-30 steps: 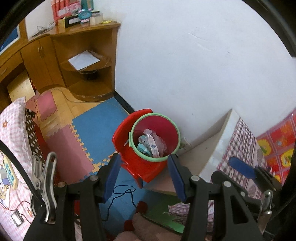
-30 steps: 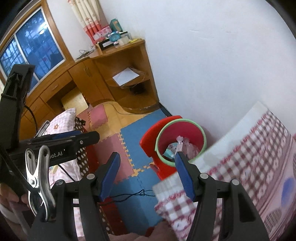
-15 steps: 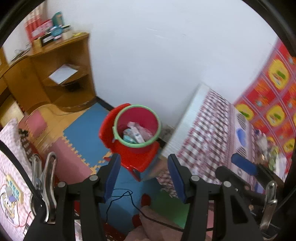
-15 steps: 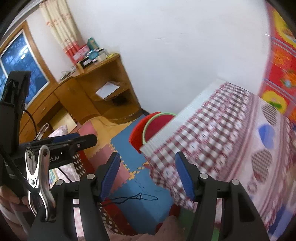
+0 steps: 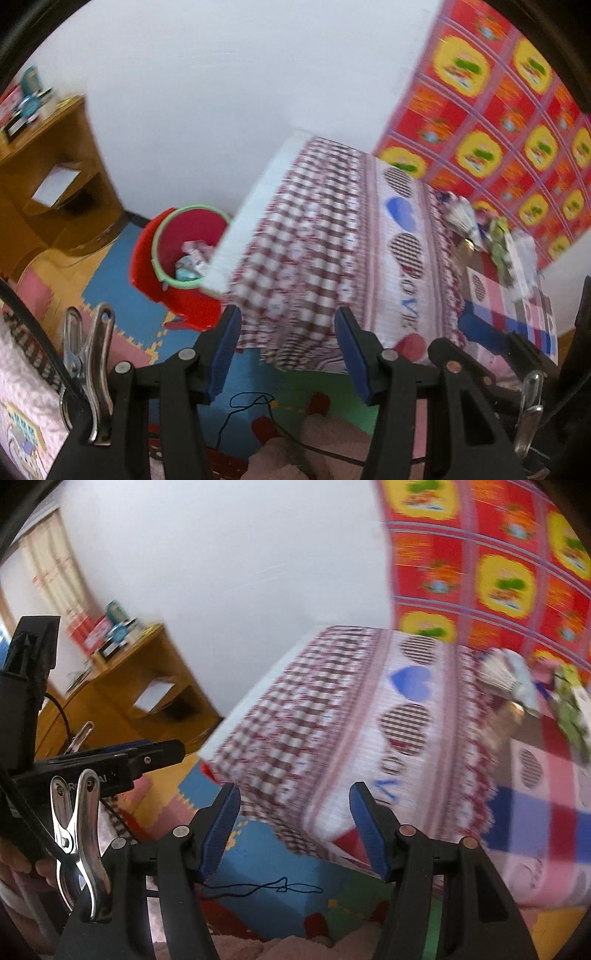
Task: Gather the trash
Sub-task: 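Move both open grippers back over the trash on the bed, then lower the left gripper onto the clear lotion tube and close on it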
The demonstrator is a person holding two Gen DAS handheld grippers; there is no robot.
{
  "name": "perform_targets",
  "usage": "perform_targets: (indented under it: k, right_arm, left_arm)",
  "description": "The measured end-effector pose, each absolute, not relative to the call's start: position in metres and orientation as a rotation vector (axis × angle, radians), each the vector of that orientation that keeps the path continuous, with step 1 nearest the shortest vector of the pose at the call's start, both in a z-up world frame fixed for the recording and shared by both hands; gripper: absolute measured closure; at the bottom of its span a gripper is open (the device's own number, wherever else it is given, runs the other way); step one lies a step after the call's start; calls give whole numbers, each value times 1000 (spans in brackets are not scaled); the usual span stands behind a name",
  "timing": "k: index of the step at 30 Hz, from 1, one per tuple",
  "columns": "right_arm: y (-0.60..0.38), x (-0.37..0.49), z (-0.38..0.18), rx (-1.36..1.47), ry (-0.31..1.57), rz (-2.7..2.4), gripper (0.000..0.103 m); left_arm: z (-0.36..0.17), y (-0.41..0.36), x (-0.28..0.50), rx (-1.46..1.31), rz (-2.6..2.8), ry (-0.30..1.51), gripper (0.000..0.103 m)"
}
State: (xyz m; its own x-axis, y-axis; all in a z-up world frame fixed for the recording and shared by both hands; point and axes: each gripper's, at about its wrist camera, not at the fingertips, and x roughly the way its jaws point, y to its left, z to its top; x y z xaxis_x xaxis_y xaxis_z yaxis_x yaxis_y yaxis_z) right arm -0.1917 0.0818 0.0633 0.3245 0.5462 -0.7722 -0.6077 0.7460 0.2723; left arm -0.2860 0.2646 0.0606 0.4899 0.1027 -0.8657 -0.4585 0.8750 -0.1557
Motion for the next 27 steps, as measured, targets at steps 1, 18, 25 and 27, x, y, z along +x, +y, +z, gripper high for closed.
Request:
perform_targets:
  k: [1,18,25,27]
  right_arm:
    - [72,-189,63,-62,986,735,40]
    - [-71,-118,56,20,1028,513,40]
    - [-109,-81,44,-1,1046,521,40]
    - [-119,-71,39,2,1057,529,40]
  left_arm:
    - [60,255,-278,-380,325,1011,48]
    - [48,122,-150,-229,71,1070,48]
    - [32,72,-88,-175,7,1108,48]
    - [25,59,-70,-150,-11,1122,48]
